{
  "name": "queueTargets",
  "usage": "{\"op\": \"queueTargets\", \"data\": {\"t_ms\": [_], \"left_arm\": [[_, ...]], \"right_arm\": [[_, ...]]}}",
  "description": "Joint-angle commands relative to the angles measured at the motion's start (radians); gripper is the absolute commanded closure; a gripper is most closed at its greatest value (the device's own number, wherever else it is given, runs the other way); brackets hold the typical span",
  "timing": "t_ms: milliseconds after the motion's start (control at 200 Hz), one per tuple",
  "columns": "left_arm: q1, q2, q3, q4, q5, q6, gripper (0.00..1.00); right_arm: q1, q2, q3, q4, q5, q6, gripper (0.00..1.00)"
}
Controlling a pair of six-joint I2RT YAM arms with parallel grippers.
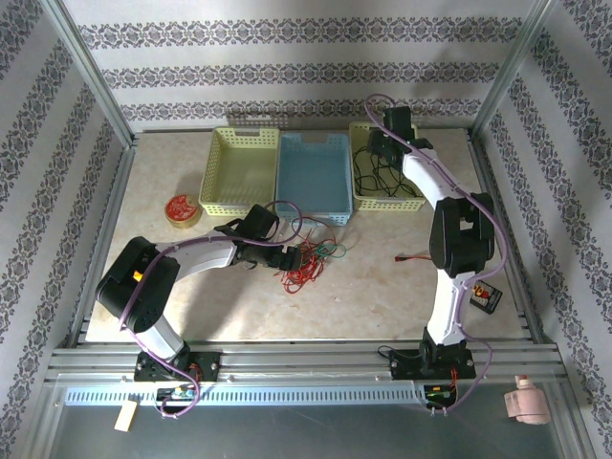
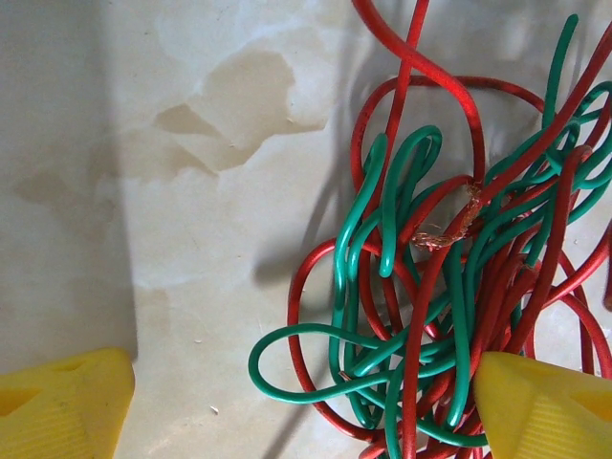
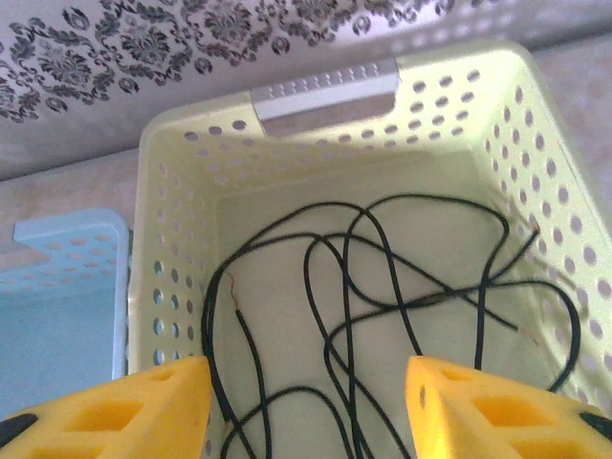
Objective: Untangle the cables
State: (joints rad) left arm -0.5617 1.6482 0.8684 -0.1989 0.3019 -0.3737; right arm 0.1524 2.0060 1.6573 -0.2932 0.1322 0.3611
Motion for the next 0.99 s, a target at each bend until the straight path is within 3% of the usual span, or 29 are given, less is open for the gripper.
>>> {"op": "queueTargets", "data": {"t_ms": [0, 140, 290, 435, 685, 990], "left_arm": [[-0.007, 0.010, 0.019, -0.047, -0.032, 0.001, 0.08], [-0.007, 0.004, 0.019, -0.040, -0.033, 0.000, 0.08], [-0.007, -0.003, 0.012, -0.031, -0.032, -0.002, 0.08], [-0.007, -0.036, -0.014, 0.001, -0.047, -0.006, 0.08], [-0.007, -0.095, -0.045, 0.030, -0.076, -0.020, 0.09], [-0.009, -0.095, -0.046, 0.018, -0.048, -0.004, 0.09]], "right_arm": [[0.000, -0.135, -0.083, 0.035, 0.012, 0.014, 0.41], [0.042, -0.312, -0.244, 0.071, -0.035, -0.010, 0.41], [0.148, -0.469, -0.420, 0.062, -0.241, -0.079, 0.42], [0.284, -0.551, -0.573, 0.036, -0.361, -0.081, 0.43], [0.417, -0.504, -0.710, 0.057, -0.310, 0.017, 0.46], [0.424, -0.370, -0.698, 0.081, -0.161, 0.081, 0.59]]}}
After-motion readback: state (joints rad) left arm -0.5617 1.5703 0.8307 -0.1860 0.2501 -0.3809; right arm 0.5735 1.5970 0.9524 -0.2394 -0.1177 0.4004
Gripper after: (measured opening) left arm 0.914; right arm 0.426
